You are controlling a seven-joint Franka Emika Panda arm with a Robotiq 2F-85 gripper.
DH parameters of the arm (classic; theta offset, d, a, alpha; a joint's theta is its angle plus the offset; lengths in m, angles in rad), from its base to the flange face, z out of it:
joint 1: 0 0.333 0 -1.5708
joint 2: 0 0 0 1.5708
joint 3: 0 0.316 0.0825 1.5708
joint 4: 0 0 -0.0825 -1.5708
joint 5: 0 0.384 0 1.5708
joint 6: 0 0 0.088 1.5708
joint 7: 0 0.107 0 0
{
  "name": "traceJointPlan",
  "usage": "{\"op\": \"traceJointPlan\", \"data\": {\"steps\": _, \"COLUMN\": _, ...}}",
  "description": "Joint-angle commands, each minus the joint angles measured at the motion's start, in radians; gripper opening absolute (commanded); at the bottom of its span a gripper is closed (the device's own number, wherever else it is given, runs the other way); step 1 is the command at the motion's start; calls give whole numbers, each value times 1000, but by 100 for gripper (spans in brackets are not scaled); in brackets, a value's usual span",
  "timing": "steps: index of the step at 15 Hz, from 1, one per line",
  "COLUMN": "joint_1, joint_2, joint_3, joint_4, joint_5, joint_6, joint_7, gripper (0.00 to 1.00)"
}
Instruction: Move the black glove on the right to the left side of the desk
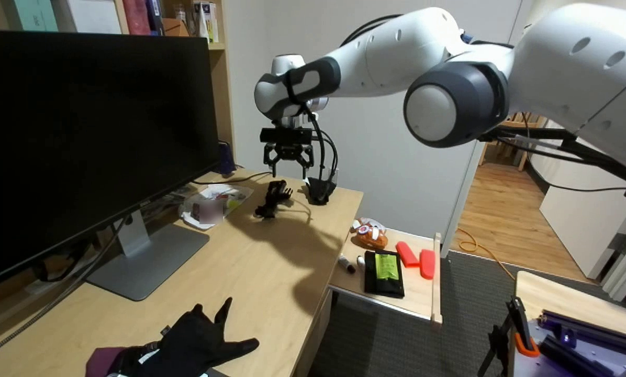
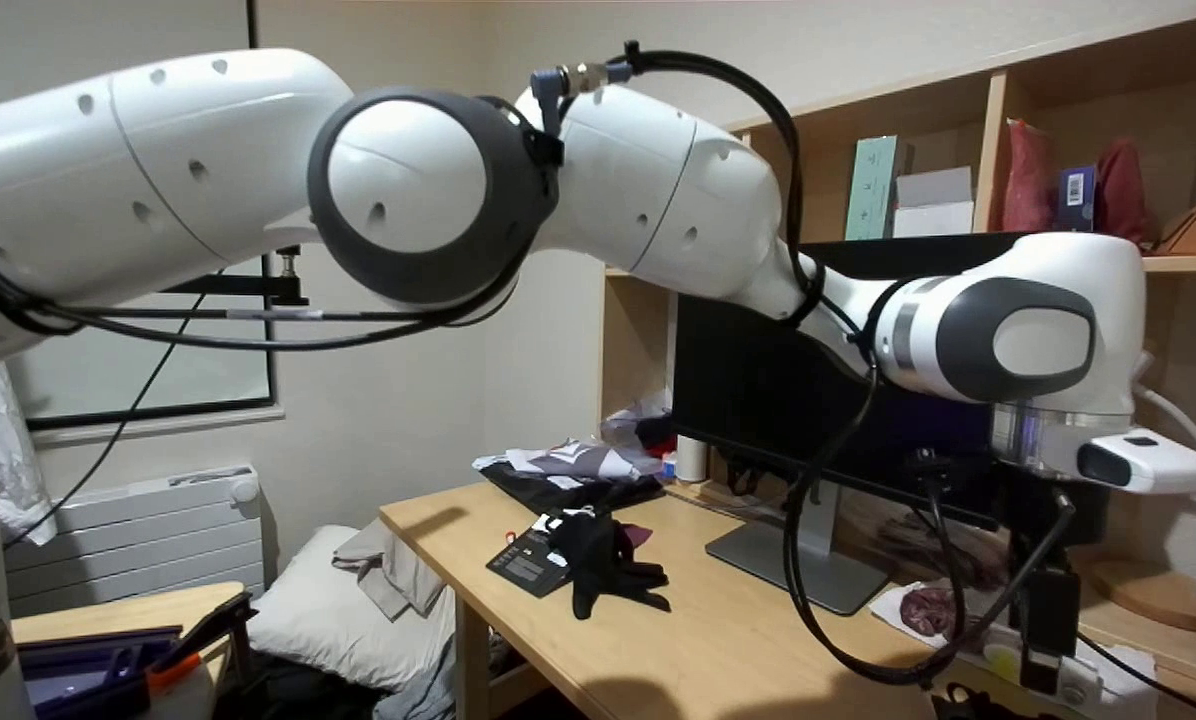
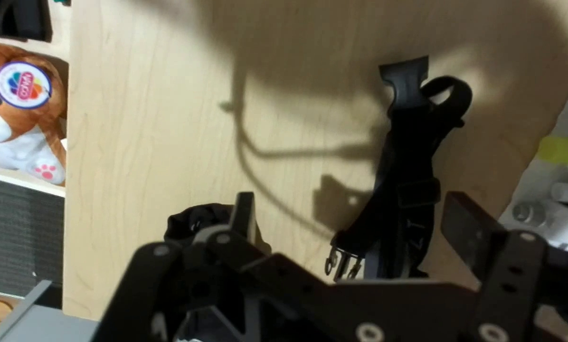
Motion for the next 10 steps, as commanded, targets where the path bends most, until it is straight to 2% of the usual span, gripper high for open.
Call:
{"op": "traceJointPlan", "data": {"steps": 1, "joint_1": -54, "joint_2": 122, "joint_3": -2, "joint_4": 186, "joint_5": 40, "joint_6": -61, "joint_7": 154, "gripper": 100}}
{"op": "traceJointPlan", "data": {"steps": 3, "joint_1": -93, "joint_2": 141, "joint_3": 20, "joint_4": 198, "joint_5": 51, "joint_6": -34, "joint_7": 214, "gripper": 100}}
{"op": "traceJointPlan", "data": {"steps": 6, "joint_1": -135, "joint_2": 163, "joint_3": 18, "joint_4": 224, "joint_5": 47, "joint_6": -55, "joint_7": 276, "gripper": 100}}
{"op": "traceJointPlan", "data": {"steps": 9, "joint_1": -163, "joint_2": 169, "joint_3": 40, "joint_4": 248, "joint_5": 43, "joint_6": -72, "joint_7": 230, "gripper": 100}}
{"op": "traceJointPlan", "data": {"steps": 10, "joint_1": -144, "joint_2": 126, "joint_3": 14, "joint_4": 149, "joint_5": 29, "joint_6": -26, "joint_7": 240, "gripper": 100}}
